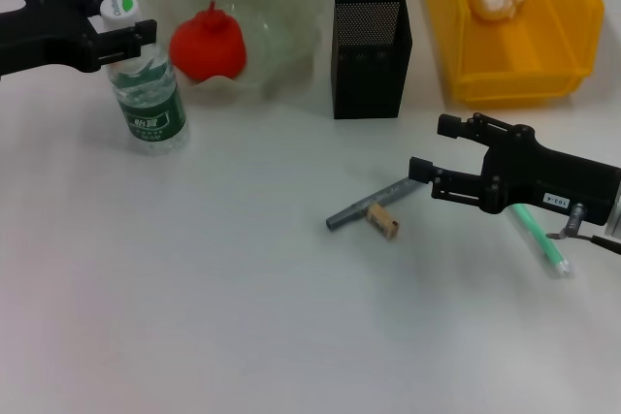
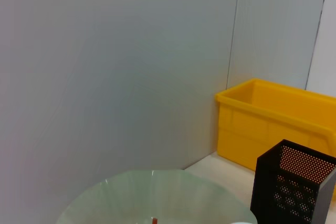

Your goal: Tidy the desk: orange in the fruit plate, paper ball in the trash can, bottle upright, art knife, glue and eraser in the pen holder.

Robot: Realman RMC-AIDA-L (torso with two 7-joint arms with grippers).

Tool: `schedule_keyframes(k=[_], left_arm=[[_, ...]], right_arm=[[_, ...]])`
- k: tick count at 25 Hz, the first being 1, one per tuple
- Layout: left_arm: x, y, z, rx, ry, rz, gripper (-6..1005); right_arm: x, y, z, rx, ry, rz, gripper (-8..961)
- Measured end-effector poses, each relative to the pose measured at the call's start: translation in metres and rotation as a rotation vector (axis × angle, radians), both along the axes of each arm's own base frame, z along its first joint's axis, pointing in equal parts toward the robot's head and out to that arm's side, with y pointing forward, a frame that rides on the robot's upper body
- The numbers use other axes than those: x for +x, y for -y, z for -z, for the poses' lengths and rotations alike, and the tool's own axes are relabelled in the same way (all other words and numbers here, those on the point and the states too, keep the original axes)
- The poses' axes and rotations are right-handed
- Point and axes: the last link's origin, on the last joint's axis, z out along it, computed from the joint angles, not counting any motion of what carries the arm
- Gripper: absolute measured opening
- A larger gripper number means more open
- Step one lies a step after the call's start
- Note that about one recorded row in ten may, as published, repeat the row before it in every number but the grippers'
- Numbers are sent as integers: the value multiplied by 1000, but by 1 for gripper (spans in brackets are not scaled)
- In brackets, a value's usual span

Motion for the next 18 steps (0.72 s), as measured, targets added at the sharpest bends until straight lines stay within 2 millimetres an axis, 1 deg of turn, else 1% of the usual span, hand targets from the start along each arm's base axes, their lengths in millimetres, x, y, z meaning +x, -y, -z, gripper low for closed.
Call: schedule_keyframes(k=[6,12,15,16,18], left_arm=[[0,0,0,2,4,0,635],[0,0,0,3,4,-1,795],[0,0,-4,18,18,-4,795],[1,-1,-11,49,57,-1,795],[1,-1,-11,49,57,-1,796]], right_arm=[[0,0,0,0,0,0,818],[0,1,0,-2,-4,-2,819],[0,1,0,-3,-5,-4,819],[0,1,0,-3,-5,-4,819],[-1,1,0,-3,-6,-4,819]])
